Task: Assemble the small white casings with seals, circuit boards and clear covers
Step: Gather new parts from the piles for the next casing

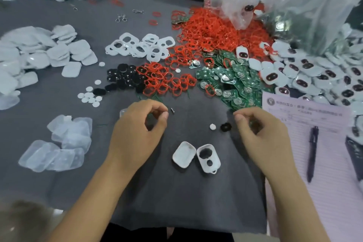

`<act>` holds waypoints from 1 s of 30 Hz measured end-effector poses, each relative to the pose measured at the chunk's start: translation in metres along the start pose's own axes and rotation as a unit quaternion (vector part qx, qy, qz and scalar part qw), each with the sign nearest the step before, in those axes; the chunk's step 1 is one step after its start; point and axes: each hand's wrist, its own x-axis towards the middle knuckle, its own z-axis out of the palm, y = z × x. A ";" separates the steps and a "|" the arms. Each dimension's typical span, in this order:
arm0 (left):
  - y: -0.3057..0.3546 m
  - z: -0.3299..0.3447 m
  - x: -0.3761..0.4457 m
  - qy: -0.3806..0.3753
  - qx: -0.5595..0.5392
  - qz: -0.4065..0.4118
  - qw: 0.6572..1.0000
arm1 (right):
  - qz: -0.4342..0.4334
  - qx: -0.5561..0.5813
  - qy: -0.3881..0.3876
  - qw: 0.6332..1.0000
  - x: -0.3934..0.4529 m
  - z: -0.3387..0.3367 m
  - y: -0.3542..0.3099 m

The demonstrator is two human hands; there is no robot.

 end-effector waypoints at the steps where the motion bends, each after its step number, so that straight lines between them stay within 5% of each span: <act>1: 0.001 0.001 -0.002 -0.004 0.006 0.014 1.000 | 0.001 -0.004 0.013 1.000 -0.006 -0.002 0.003; 7: 0.002 0.004 -0.006 0.011 0.064 0.111 0.992 | -0.025 -0.076 0.023 0.996 -0.041 0.009 0.006; 19: -0.016 -0.013 -0.028 0.053 0.196 -0.024 0.979 | -0.103 -0.144 0.042 0.983 -0.045 0.020 0.008; 30: -0.013 -0.014 -0.032 0.016 0.159 0.057 0.986 | -0.116 -0.088 0.002 0.989 -0.049 0.011 -0.001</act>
